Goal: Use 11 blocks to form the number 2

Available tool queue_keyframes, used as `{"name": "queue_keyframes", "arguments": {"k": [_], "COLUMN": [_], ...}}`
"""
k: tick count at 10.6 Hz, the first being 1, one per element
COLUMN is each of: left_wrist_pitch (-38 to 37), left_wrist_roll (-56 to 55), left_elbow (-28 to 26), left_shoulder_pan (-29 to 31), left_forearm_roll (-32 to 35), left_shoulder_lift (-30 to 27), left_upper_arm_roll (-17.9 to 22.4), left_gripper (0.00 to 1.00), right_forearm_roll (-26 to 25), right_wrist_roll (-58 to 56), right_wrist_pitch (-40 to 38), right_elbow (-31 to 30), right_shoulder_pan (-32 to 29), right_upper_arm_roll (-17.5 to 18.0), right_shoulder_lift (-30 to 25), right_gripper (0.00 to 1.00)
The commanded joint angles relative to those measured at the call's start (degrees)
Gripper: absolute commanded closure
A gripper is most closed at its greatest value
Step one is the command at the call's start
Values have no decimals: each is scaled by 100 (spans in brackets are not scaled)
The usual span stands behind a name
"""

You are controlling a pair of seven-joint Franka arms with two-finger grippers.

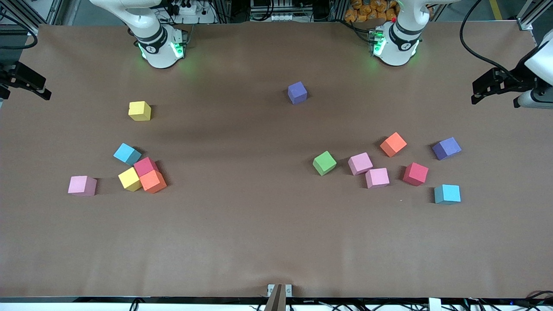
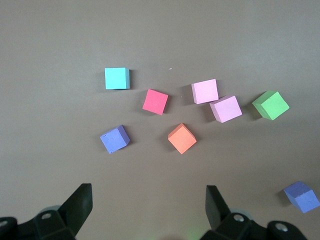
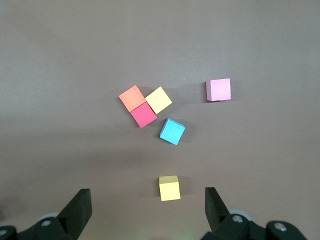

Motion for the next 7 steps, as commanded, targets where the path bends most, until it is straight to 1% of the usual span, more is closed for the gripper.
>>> {"name": "queue_keyframes", "arguments": {"k": [1, 5, 6, 7], "left_wrist_pitch": [-200, -218, -131, -78], "left_wrist_roll": [16, -160, -326, -702], "left_elbow": [172, 59, -116, -161], "left_shoulder_pan": [16, -19, -37, -37], "left_forearm_roll": [-25, -77, -338, -463], "left_shoulder_lift": [60, 78, 104, 156], "left_upper_arm_roll": [2, -42, -234, -593], "left_gripper": [0, 0, 0, 0], "right_forearm_roll": [-91, -91, -91, -82], "right_wrist_roll": [-10, -1, -9, -9], "right_wrist_pitch": [-71, -80, -80, -80], "right_elbow": [110, 110, 110, 110], "right_shoulder_pan": [40, 49, 49, 49], "right_upper_arm_roll": [-20, -20, -20, -20], "right_shoulder_lift": [53, 53, 53, 53], "right_gripper": [0, 0, 0, 0]}}
